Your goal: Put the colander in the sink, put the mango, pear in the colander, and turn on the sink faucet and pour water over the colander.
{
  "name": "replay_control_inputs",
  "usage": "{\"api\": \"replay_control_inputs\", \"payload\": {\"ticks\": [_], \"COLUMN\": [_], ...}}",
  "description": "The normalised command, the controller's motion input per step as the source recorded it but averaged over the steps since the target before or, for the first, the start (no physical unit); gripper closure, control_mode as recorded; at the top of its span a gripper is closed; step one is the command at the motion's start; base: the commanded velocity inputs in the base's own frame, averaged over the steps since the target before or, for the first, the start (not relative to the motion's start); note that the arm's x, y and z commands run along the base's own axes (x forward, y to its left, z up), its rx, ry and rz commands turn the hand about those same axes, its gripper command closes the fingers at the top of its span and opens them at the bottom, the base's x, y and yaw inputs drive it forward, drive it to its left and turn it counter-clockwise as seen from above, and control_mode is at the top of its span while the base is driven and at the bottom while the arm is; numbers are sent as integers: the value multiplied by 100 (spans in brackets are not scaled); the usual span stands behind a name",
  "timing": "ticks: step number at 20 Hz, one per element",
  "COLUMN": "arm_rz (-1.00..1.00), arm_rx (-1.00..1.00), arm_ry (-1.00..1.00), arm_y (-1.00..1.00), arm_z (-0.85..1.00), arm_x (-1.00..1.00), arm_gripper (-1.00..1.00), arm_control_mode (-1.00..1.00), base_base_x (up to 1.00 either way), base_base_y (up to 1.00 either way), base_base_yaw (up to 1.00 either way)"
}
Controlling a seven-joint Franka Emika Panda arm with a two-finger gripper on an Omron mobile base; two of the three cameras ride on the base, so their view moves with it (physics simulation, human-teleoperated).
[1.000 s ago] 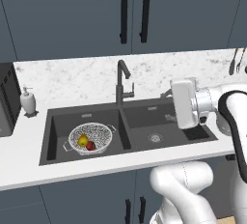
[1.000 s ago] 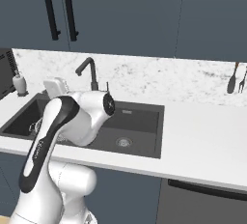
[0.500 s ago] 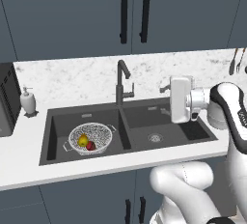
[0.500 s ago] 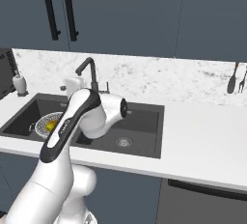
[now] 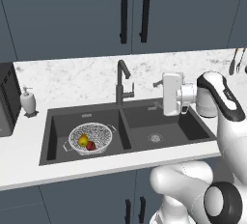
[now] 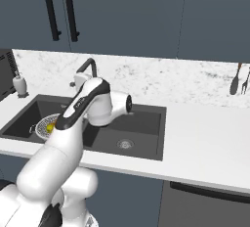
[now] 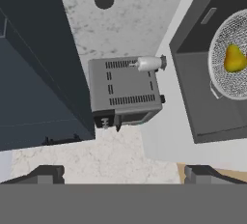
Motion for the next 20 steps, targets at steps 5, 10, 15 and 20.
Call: {"api": "replay_control_inputs", "payload": {"ticks": [5, 10, 15, 20], "arm_rz": [0, 0, 0, 0], "arm_rx": [-1, 0, 0, 0], "arm_ry": [3, 0, 0, 0], "arm_y": [0, 3, 17, 25], "arm_z": [0, -13, -24, -17], "arm_x": [39, 33, 29, 25], "arm_gripper": [-100, -100, -100, -100], "arm_control_mode": [-100, -100, -100, -100], "base_base_x": [0, 0, 0, 0], "base_base_y": [0, 0, 0, 0], "base_base_yaw": [0, 0, 0, 0]}}
